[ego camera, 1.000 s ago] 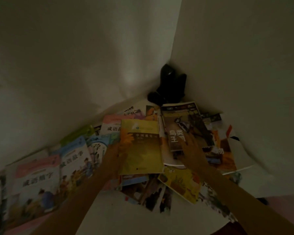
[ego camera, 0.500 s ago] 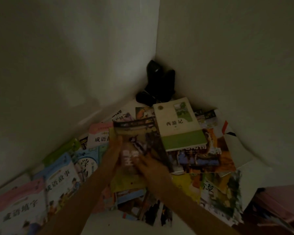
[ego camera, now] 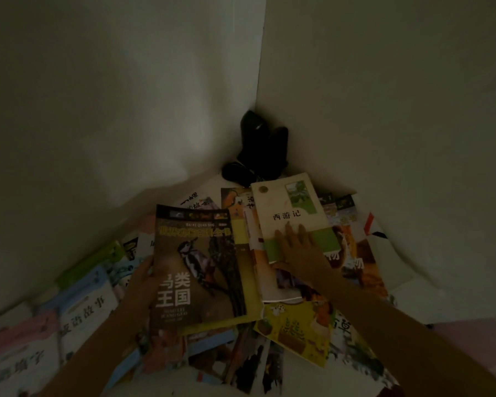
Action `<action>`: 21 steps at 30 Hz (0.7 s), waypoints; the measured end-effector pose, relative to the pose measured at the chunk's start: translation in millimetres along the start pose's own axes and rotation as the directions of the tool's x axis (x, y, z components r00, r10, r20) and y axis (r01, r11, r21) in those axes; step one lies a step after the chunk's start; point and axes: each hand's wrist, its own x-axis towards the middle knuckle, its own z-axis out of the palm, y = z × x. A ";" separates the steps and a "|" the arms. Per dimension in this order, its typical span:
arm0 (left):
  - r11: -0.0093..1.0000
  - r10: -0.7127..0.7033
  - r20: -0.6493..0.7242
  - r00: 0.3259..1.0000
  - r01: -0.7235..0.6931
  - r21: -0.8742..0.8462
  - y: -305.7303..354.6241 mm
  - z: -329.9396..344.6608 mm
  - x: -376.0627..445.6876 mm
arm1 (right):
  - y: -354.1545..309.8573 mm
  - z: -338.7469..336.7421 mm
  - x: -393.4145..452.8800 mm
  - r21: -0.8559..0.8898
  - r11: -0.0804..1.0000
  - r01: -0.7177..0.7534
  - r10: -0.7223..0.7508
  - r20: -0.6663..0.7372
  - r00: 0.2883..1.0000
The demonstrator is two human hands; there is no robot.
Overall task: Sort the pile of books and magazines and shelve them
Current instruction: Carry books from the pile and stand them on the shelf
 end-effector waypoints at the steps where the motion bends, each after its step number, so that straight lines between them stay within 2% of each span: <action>1: 1.000 -0.005 0.002 1.000 0.005 -0.009 -1.5 -0.6 1.1 | 0.5 2.5 0.7 -0.053 0.999 0.014 -0.014 0.004 1.000; 4: 1.000 -0.014 0.012 1.000 0.014 -0.027 2.6 -0.3 -5.1 | 2.8 15.5 5.1 -0.157 0.982 0.101 -0.129 -0.178 0.975; 7: 0.998 -0.016 0.049 0.999 0.019 -0.054 3.8 1.8 -8.1 | -16.8 -21.1 -4.2 0.037 0.997 0.062 -0.048 -0.305 0.951; 9: 0.993 -0.021 0.081 0.996 0.031 -0.116 5.2 5.5 -13.3 | -37.4 -31.6 -8.7 0.201 0.971 0.128 -0.055 -0.333 0.941; 11: 0.986 -0.023 0.111 0.994 0.041 -0.161 9.0 11.2 -20.6 | -66.8 -33.8 -24.4 0.219 0.967 0.129 -0.031 -0.402 0.915; 13: 0.963 -0.074 0.127 0.989 0.104 -0.249 12.6 17.0 -26.1 | -98.4 -29.1 -41.3 0.350 0.920 0.178 -0.047 -0.352 0.935; 14: 0.943 -0.112 0.160 0.981 0.156 -0.294 14.1 17.9 -27.0 | -112.7 -19.2 -47.7 0.318 0.930 0.187 -0.060 -0.370 0.927; 16: 0.941 -0.097 0.239 0.966 0.167 -0.295 12.8 17.4 -22.7 | -141.3 -3.0 -61.3 0.217 0.952 0.215 -0.124 -0.369 0.921; 18: 0.966 -0.044 0.304 0.952 0.118 -0.229 17.6 18.8 -26.6 | -163.0 -1.5 -72.3 0.205 0.923 0.325 -0.279 -0.225 0.934; 20: 0.988 0.045 0.303 0.952 0.002 -0.154 17.7 19.4 -27.3 | -159.8 7.7 -76.1 0.140 0.917 0.374 -0.320 -0.303 0.897; 21: 0.990 0.088 0.288 0.954 -0.052 -0.131 11.3 19.2 -21.5 | -151.7 7.2 -74.7 0.178 0.911 0.371 -0.296 -0.342 0.892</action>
